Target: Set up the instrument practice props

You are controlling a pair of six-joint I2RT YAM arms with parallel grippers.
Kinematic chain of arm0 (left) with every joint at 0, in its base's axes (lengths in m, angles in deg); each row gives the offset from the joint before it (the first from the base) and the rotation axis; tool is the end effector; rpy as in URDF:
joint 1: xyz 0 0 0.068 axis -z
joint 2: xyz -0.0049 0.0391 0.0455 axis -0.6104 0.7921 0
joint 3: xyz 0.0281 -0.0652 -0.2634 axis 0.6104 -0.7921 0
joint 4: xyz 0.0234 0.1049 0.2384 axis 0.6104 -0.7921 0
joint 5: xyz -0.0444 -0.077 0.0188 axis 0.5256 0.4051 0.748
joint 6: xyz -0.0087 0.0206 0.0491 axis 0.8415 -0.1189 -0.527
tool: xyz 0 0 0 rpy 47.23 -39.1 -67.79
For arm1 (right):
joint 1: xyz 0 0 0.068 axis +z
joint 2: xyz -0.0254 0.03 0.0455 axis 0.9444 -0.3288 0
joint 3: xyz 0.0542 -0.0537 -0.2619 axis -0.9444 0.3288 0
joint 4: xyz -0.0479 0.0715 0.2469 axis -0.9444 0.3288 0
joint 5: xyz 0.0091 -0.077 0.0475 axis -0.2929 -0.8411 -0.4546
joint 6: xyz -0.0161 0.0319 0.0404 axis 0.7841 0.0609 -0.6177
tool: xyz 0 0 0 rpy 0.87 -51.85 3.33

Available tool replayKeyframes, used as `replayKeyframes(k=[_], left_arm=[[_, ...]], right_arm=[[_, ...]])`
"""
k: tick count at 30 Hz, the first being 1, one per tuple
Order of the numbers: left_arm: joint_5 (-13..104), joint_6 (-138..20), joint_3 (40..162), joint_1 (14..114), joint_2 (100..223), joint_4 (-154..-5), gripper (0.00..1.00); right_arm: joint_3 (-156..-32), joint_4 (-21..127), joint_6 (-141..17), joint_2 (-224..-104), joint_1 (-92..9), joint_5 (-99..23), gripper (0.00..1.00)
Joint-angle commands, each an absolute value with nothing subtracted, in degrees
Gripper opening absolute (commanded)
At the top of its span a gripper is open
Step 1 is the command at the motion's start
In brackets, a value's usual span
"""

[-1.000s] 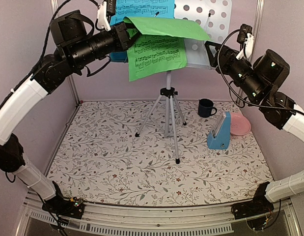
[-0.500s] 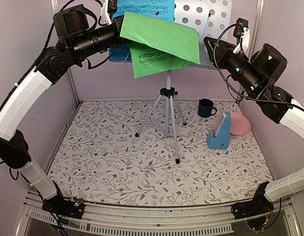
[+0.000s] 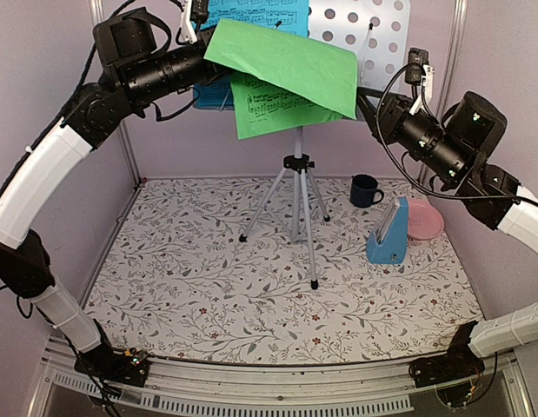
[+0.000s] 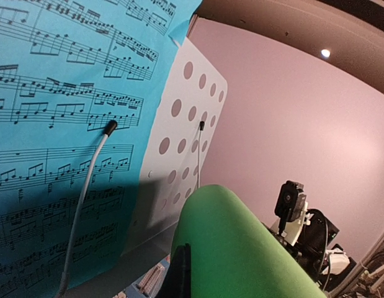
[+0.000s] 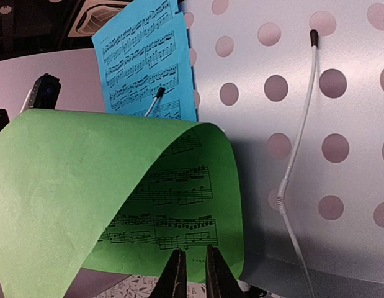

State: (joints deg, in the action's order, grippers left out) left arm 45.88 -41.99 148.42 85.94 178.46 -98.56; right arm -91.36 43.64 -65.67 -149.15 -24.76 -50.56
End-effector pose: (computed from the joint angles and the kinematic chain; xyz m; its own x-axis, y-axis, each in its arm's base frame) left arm 0.2148 -0.2491 0.5609 -0.2979 -0.3738 -0.8784 0.7882 0.4227 -0.4472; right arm 0.1797 0.1822 0.4725 0.0648 0.3241 -0.9438 -0.6883 0.6993 0.1928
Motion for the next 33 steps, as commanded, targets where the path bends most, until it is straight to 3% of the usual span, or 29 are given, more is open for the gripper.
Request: replayKeyframes(k=[1,9,21,28,33], left_arm=[[47.7,-42.3,148.0,85.4,177.5,-96.8,0.00],[47.0,-47.7,147.2,86.8,178.4,-98.2,0.00],[46.6,-55.7,157.0,87.0,183.8,-102.1,0.00],[45.5,-56.8,164.6,86.5,187.8,-103.4,0.00],[44.2,-55.7,165.3,86.4,189.1,-103.8,0.00]], right_arm=[[-93.7,39.7,-65.4,-150.2,-24.7,-38.3,0.15],[-103.2,31.4,-63.5,-156.3,-23.3,-34.9,0.27],[-117.2,27.2,-59.6,-168.8,-29.6,-45.8,0.45],[-121.8,28.0,-58.4,-171.8,-32.1,-48.5,0.69],[-125.0,30.4,-57.2,-173.0,-32.7,-49.2,0.70]])
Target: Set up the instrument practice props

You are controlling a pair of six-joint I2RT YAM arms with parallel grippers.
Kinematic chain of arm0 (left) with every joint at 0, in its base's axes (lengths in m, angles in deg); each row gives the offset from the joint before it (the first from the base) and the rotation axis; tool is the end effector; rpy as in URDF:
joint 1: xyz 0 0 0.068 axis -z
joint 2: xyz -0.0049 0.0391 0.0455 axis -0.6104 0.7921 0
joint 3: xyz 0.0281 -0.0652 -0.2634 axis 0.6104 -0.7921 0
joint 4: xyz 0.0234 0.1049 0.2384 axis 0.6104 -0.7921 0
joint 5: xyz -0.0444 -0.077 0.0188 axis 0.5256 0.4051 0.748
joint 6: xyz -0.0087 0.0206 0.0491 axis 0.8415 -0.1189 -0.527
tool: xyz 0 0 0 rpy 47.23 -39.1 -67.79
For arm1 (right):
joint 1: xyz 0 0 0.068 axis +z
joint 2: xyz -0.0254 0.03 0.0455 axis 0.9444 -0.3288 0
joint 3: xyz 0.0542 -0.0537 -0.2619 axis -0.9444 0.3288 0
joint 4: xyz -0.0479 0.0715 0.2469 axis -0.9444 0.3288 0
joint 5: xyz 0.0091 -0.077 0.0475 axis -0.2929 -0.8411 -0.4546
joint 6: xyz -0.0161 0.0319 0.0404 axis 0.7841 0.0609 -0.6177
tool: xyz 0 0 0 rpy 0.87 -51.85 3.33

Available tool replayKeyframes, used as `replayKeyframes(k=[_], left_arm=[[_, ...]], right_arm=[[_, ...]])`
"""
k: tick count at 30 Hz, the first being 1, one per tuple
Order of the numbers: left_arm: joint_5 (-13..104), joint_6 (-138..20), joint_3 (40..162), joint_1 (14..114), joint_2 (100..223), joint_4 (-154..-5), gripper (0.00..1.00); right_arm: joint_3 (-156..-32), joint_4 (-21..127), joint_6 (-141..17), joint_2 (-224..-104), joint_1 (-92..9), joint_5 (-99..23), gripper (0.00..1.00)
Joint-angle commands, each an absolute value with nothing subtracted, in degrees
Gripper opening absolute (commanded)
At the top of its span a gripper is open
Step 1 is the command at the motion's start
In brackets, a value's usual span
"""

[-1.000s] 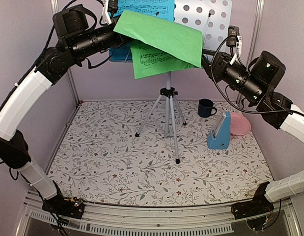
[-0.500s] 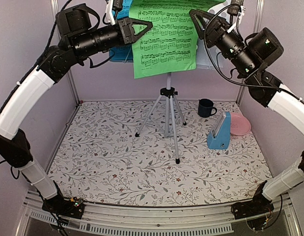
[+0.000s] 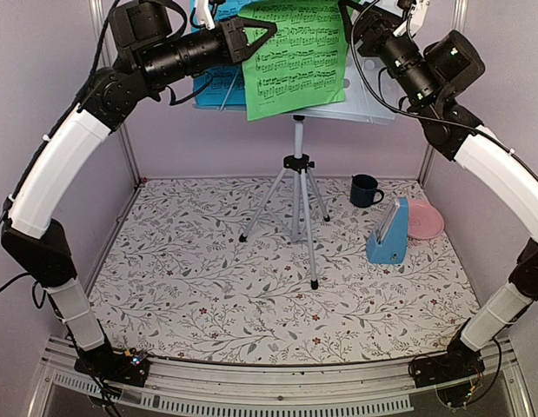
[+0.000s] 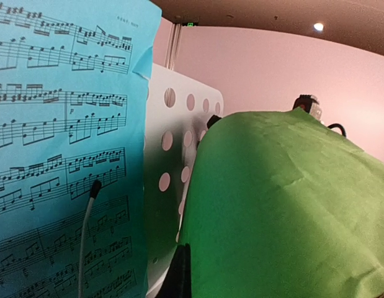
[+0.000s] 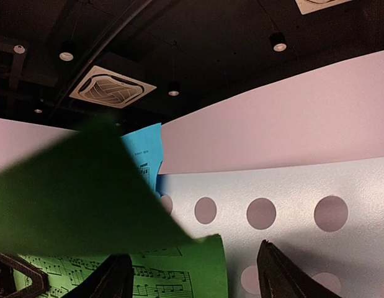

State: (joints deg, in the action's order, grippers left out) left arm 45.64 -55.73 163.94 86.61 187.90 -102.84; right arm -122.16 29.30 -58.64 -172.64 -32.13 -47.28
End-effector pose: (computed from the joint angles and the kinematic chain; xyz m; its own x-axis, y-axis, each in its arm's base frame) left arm 0.2277 -0.2696 0.5783 -0.0850 -0.2851 -0.9547 0.8447 0.4876 -0.2208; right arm 0.2579 0.2053 0.5610 0.4371 0.4229 -0.7938 -0.6379 0.7680 0.0579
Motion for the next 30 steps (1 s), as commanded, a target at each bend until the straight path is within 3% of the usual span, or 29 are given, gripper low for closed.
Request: replayKeyframes(k=[1,18,23,30], left_arm=[[43.9,-55.5,165.2,86.3,189.3,-103.9,0.00],[40.9,-50.5,162.0,86.3,189.6,-98.5,0.00],[39.7,-49.4,161.8,86.4,189.4,-97.6,0.00],[38.9,-48.1,160.7,86.3,189.0,-95.4,0.00]], right_arm=[[-124.8,31.1,-57.1,-172.7,-32.6,-49.6,0.70],[-108.8,39.3,-67.5,-162.3,-32.6,-63.3,0.65],[-110.5,40.7,-68.8,-164.2,-32.6,-61.7,0.54],[-110.7,40.5,-70.1,-164.7,-32.6,-59.3,0.21]])
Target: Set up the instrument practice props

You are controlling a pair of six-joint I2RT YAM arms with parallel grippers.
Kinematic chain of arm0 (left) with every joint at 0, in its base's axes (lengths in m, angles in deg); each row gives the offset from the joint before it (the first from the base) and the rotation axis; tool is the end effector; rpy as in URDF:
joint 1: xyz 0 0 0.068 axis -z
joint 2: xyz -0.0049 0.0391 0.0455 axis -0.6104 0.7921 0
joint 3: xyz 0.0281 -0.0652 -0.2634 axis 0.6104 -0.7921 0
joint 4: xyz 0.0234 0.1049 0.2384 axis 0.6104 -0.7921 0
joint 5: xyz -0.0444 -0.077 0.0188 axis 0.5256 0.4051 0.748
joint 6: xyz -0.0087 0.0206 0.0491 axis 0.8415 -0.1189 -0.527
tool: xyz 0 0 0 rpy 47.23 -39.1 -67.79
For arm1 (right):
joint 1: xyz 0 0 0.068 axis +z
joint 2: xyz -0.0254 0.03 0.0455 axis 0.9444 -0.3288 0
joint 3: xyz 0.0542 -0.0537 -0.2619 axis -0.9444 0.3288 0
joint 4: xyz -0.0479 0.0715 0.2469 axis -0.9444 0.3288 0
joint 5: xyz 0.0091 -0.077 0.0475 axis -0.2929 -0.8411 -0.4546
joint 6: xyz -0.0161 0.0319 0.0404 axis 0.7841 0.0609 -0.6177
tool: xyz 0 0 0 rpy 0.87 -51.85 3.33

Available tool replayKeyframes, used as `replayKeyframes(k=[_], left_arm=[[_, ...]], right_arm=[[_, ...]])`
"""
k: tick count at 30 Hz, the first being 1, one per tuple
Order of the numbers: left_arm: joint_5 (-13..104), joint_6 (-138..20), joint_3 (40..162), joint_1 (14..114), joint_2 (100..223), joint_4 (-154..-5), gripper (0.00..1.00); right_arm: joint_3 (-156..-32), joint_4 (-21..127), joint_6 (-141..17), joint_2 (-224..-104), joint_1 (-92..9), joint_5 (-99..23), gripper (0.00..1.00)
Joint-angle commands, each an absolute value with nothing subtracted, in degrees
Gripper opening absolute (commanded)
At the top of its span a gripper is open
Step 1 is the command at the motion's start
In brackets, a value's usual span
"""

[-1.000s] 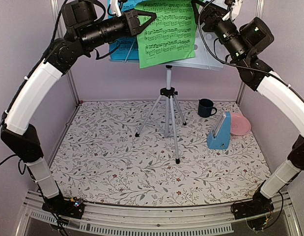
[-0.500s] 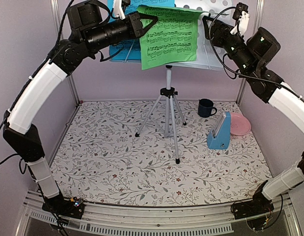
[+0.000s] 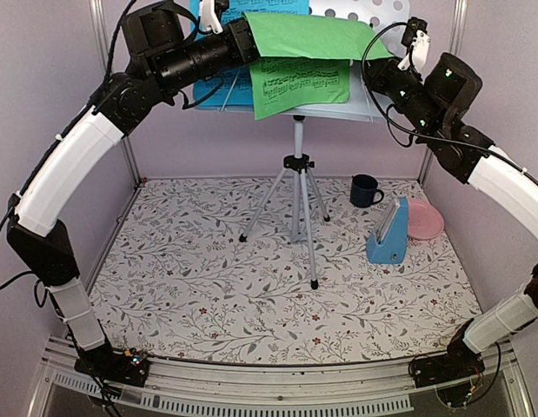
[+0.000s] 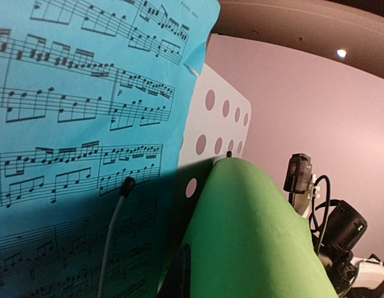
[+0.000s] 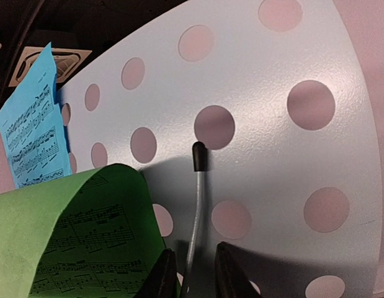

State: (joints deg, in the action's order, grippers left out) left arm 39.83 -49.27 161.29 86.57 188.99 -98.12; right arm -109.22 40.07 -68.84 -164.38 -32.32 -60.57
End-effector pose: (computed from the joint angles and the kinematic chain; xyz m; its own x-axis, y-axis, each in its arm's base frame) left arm 0.2414 -0.2795 0.5675 -0.1480 -0.3792 -0.9134 0.7794 0.5238 -0.3438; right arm 0.2515 0.1884 0.5135 0.1849 0.4351 -0.8812 -0.4771 0.8237 0.3066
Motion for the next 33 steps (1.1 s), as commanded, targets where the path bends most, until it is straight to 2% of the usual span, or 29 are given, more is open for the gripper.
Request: replayKeyframes(k=[1,6,18,33], left_arm=[[38.7,-48.1,160.7,86.3,189.0,-95.2,0.00],[38.1,-47.8,160.9,86.4,189.1,-94.0,0.00],[35.2,-45.3,161.0,86.3,189.4,-91.5,0.00],[43.0,-46.7,165.9,86.5,194.4,-96.0,0.00]], right_arm=[[-110.8,40.5,-70.0,-164.7,-32.7,-58.9,0.15],[-110.8,40.0,-68.7,-164.2,-32.6,-57.6,0.00],[-107.9,37.2,-66.1,-163.4,-32.6,-53.4,0.00],[-108.2,33.3,-61.0,-164.1,-32.6,-46.1,0.00]])
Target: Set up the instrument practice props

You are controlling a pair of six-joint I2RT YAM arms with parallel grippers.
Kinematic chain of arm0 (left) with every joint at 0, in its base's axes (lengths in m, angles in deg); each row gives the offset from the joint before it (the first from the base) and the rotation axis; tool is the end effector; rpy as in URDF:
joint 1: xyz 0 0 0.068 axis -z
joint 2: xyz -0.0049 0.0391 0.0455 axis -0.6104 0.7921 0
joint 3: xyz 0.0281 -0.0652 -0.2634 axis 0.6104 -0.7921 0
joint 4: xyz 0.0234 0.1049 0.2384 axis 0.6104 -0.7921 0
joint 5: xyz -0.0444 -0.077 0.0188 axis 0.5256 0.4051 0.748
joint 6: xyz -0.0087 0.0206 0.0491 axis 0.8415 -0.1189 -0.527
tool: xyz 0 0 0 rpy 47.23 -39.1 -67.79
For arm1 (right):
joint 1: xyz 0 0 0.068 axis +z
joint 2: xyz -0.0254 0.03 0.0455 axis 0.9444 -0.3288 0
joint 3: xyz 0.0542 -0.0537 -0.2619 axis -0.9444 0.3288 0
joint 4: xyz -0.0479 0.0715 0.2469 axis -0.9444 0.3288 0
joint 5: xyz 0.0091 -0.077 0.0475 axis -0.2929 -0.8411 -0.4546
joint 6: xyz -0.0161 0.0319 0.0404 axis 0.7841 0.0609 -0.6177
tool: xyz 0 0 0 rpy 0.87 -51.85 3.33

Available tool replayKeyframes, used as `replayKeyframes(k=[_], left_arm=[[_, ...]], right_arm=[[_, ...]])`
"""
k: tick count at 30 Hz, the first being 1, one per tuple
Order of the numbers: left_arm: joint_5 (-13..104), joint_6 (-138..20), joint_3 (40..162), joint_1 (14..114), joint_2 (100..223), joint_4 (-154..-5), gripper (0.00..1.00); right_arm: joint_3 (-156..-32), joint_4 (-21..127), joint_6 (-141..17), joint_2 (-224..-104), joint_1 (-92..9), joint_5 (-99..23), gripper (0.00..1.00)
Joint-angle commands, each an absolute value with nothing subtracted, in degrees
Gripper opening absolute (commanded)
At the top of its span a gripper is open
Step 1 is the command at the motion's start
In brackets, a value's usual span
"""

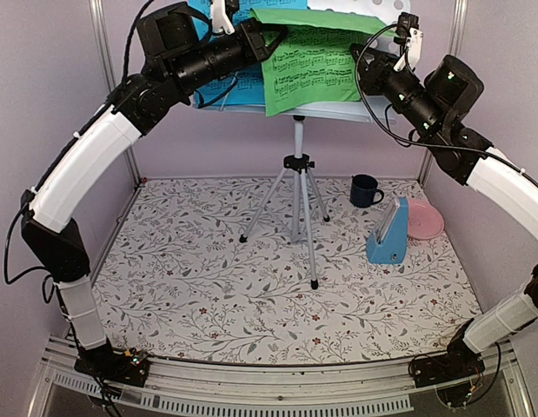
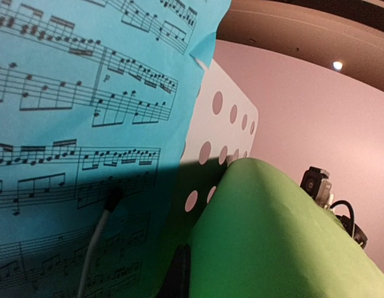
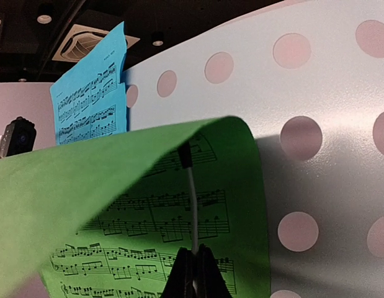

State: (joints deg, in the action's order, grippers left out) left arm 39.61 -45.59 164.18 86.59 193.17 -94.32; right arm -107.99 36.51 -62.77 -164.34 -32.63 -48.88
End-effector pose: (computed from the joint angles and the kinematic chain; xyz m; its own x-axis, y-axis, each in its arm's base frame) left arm 0.2554 -0.2955 0.5630 -0.1715 -0.4424 -0.8803 0.7778 0.4876 -0.3966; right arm 0.2489 0.1933 0.5132 0.2444 0.3558 -0.9020 -0.6191 0.7732 0.1372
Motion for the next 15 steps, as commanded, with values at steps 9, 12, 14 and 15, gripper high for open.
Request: replayKeyframes(k=[9,12,14,15], left_arm=[[46.9,-47.4,168.7,86.6,197.9,-96.9,0.00],[47.9,-47.7,169.5,86.6,199.3,-95.6,0.00],[47.9,-47.8,170.6,86.7,201.2,-95.5,0.00],[48.1,-47.9,171.1,86.7,201.7,-95.4,0.00]], right_arm=[[-108.7,32.0,-60.8,-164.8,-32.6,-43.4,0.00],[-108.7,32.0,-60.8,-164.9,-32.6,-43.1,0.00],[-108.6,31.9,-60.9,-165.0,-32.6,-42.8,0.00],[-108.6,31.9,-60.9,-164.9,-32.6,-42.6,0.00]])
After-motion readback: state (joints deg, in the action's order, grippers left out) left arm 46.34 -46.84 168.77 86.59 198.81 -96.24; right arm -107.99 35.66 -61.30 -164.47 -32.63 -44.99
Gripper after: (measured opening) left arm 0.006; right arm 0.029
